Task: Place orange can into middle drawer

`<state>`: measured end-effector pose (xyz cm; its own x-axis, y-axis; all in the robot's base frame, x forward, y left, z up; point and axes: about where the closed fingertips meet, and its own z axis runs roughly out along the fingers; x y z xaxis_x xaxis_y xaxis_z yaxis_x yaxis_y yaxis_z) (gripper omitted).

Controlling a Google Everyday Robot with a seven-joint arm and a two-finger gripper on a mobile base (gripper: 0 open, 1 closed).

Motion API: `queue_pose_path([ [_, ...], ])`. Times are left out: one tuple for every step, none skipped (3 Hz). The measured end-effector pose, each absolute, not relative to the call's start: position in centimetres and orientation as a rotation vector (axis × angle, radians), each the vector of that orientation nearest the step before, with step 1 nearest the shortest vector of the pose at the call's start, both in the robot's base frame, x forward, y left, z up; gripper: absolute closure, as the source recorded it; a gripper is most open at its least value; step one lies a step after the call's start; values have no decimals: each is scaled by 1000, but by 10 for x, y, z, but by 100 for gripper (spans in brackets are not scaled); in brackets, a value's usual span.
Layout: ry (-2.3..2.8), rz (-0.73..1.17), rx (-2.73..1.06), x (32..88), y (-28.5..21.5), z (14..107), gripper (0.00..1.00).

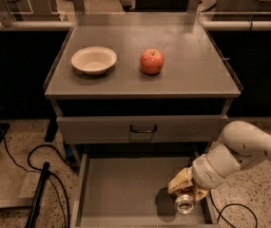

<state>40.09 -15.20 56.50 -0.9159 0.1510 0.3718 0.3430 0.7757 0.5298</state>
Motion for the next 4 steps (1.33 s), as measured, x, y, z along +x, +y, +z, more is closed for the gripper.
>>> queue_pose_path([
  [-2630,-956,-423,405,-136,536,100],
  [-2594,-1011,-449,409,-123,511,100],
  [-2594,-1011,-449,409,-123,511,100],
  [-2591,-1038,-501,418,-117,492,100],
])
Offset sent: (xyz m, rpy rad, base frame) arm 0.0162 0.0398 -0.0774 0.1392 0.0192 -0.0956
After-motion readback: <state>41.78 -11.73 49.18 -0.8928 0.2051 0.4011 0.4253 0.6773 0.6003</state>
